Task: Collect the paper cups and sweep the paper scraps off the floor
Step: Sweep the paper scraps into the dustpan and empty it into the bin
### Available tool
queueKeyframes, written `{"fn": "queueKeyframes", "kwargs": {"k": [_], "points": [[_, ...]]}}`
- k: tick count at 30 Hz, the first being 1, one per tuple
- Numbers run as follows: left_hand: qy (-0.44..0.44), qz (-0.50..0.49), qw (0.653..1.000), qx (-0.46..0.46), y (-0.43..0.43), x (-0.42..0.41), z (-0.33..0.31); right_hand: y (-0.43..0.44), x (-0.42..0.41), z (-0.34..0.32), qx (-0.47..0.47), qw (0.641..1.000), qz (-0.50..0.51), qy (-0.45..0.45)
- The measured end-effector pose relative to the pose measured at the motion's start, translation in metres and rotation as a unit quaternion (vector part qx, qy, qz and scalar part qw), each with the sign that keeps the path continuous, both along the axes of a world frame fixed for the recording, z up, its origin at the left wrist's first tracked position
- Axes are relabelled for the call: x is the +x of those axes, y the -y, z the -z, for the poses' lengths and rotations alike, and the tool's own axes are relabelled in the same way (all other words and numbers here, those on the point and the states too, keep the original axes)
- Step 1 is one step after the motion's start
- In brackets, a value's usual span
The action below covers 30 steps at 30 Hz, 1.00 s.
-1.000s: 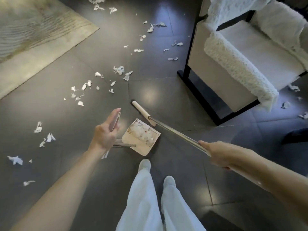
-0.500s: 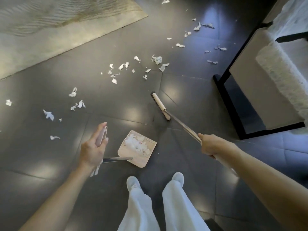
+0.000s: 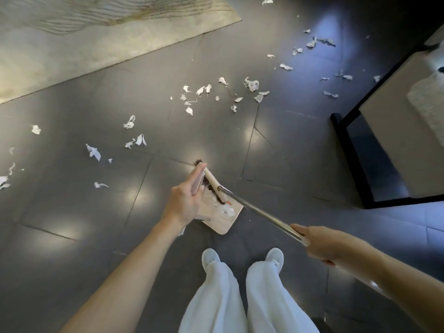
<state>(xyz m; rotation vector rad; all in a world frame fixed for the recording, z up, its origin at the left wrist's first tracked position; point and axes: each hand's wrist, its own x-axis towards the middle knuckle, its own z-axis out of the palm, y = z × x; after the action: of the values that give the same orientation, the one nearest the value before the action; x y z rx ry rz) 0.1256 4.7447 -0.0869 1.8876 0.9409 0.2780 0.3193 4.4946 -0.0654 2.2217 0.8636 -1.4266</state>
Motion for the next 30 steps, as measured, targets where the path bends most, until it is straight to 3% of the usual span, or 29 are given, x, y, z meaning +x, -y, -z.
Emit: {"fn": "queueKeyframes", "kwargs": {"k": [15, 20, 30], "points": [[0.044, 0.208, 0.976, -0.034, 0.001, -0.046, 0.007, 0.099, -0.042, -0.024, -0.01, 0.974, 0.226, -0.006], [0.043, 0.251, 0.966, -0.05, 0.019, -0.041, 0.012, 0.128, -0.064, -0.017, -0.03, 0.969, 0.245, -0.011], [0.025, 0.278, 0.96, 0.018, 0.048, -0.016, 0.014, 0.104, -0.135, 0.021, 0.017, 0.96, 0.269, -0.076]]}}
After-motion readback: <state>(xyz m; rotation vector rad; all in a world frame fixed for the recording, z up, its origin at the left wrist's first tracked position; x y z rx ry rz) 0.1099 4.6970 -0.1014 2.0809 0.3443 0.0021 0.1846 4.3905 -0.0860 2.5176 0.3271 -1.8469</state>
